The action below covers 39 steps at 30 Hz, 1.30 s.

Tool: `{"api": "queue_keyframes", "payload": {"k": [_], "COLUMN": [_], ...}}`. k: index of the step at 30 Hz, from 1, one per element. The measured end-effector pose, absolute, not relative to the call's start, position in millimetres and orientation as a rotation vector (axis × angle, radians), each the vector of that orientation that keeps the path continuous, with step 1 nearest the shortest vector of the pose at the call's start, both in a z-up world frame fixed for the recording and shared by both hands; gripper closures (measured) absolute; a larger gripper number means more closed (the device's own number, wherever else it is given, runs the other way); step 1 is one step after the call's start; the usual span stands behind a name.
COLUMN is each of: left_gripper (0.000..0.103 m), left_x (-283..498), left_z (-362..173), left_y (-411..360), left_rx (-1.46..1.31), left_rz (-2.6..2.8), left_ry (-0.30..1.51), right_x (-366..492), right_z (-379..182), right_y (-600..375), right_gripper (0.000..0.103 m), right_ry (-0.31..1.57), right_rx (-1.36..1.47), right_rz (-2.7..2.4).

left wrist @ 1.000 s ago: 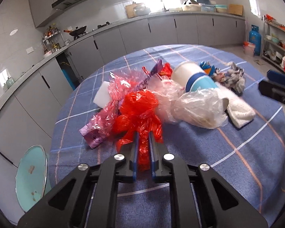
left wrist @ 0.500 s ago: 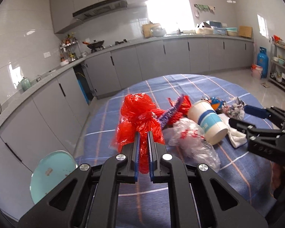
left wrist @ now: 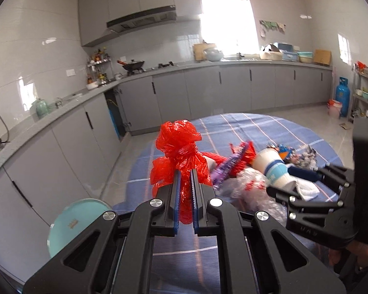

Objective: Collect trash
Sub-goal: 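Grasp the clear plastic bag with the right tool while the left tool lifts the red bag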

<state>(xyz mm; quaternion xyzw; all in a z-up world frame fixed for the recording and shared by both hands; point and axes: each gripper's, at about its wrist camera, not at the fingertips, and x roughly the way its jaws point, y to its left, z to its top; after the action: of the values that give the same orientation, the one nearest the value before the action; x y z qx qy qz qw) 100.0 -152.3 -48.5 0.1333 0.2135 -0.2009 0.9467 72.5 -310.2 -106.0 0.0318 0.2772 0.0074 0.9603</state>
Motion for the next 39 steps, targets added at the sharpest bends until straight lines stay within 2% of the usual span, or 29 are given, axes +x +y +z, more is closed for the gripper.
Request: {"api": "queue_keyframes", "payload": {"k": [5, 14, 16, 19, 39], "left_gripper": [0.095, 0.095, 0.095, 0.095, 0.095], "left_x": [98.0, 108.3, 111.6, 116.0, 132.4], "left_z": [-29.4, -18.3, -21.5, -26.5, -48.8], "left_y": [-131.4, -97.6, -89.9, -81.0, -46.5], "left_rx": [0.246, 0.251, 0.257, 0.259, 0.249], "left_rz": [-0.376, -0.278, -0.260, -0.242, -0.156], "left_ry": [0.400, 0.378, 0.388, 0.401, 0.457], "right_x": [81.8, 96.0, 97.3, 94.8, 98.2], "right_z": [-114.2, -140.9, -141.9, -141.2, -86.3], "right_y": [-294.0, -292.1, -292.2, -292.9, -277.5], "right_gripper": [0.053, 0.077, 0.090, 0.096, 0.099], "right_ry": [0.602, 0.713, 0.719, 0.706, 0.545], "right_rx": [0.022, -0.010, -0.008, -0.001, 0.022], "right_rz": [0.016, -0.013, -0.012, -0.006, 0.065]}}
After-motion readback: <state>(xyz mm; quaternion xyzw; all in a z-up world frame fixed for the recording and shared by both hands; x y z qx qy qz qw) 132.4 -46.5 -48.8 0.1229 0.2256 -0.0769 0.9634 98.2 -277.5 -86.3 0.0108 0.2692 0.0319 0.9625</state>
